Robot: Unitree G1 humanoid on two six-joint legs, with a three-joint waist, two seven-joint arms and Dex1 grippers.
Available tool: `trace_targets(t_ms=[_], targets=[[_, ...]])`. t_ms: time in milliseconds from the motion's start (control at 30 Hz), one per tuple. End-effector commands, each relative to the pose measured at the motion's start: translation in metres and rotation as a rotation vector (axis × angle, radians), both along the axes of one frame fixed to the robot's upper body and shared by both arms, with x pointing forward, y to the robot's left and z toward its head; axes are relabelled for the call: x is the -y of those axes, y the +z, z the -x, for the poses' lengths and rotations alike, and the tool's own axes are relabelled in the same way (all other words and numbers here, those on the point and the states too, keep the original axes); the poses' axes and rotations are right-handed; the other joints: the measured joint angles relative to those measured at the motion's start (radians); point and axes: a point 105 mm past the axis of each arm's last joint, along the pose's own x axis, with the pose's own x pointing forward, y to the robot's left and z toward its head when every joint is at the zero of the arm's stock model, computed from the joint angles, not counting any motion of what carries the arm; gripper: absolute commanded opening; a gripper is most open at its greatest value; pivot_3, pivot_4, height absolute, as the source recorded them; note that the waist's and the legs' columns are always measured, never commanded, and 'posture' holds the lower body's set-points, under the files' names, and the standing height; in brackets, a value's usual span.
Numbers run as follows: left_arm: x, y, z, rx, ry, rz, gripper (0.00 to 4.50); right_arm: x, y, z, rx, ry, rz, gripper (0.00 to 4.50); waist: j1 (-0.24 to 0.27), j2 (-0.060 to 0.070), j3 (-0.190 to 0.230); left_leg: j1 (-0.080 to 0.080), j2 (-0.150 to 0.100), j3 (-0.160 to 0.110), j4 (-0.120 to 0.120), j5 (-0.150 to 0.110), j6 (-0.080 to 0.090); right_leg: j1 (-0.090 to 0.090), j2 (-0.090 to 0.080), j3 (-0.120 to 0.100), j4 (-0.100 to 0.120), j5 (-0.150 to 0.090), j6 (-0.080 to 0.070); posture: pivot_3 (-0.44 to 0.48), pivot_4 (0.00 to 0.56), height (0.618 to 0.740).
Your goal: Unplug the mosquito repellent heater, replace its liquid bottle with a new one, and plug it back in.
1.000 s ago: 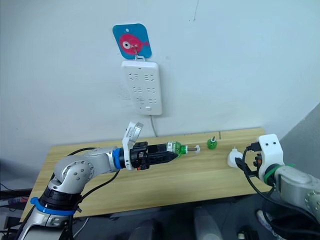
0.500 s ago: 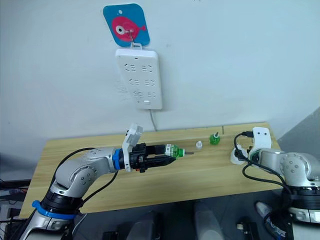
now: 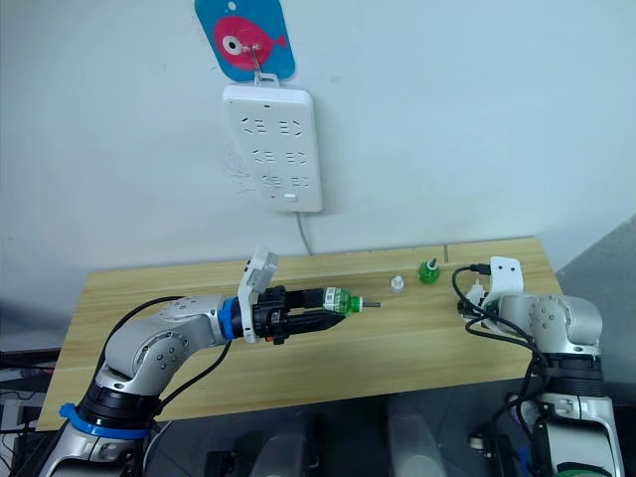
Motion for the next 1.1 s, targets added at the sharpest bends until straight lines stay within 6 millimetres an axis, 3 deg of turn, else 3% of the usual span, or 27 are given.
trace_targets(t_ms=[33,233,333,433,700,900,1100], targets=[[0.001,0.009,0.003,0.042,-0.017,0.004,2.44,0.006,0.009,-0.005,0.037,-0.021,-0.003,4.50,0.000,0.000,0.000,0.000,0.000,0.000,0.000,0.000,0.000,0.000,0.000,0.000,0.000,0.000,0.000,-0.117,0.325,0.740],[0.001,0.008,0.005,0.039,-0.022,-0.002,2.44,0.008,0.005,-0.005,0.007,-0.011,-0.009,4.50,0.000,0.000,0.001,0.000,0.000,0.000,0.000,0.000,0.000,0.000,0.000,0.000,0.000,0.000,0.000,-0.117,0.325,0.740],[0.001,0.007,0.005,0.038,-0.024,-0.003,2.44,0.007,0.006,-0.005,0.005,-0.004,-0.009,3.98,0.000,0.000,0.001,0.000,0.000,0.000,0.000,0.000,0.000,0.000,0.000,0.000,0.000,0.000,0.000,-0.117,0.325,0.740],[0.001,0.007,0.006,0.038,-0.024,-0.004,2.44,0.007,0.006,-0.005,0.001,0.000,-0.009,2.98,0.000,0.000,0.002,0.000,0.000,0.000,0.000,0.000,0.000,0.000,0.000,0.000,0.000,0.000,0.000,-0.108,0.318,0.740],[0.001,0.005,0.006,0.039,-0.029,-0.011,2.44,0.016,0.013,-0.001,0.003,0.000,-0.004,2.95,0.000,0.000,0.002,0.000,0.000,0.000,-0.001,0.000,0.000,0.000,0.000,0.000,-0.001,0.000,0.000,-0.116,0.306,0.740],[0.001,0.008,0.003,0.026,-0.031,0.006,2.44,0.026,0.049,0.011,0.138,0.064,0.012,2.95,0.001,0.001,0.002,-0.001,0.000,-0.001,-0.001,0.000,0.000,0.000,0.000,-0.001,-0.001,0.000,0.001,-0.122,0.276,0.740],[-0.001,0.017,0.000,-0.036,-0.047,0.059,2.44,0.009,0.089,0.040,0.324,0.269,-0.071,2.95,0.002,0.001,0.001,-0.002,0.000,-0.002,0.000,0.000,-0.001,0.000,0.000,-0.002,-0.001,0.001,0.002,-0.138,0.250,0.740]])
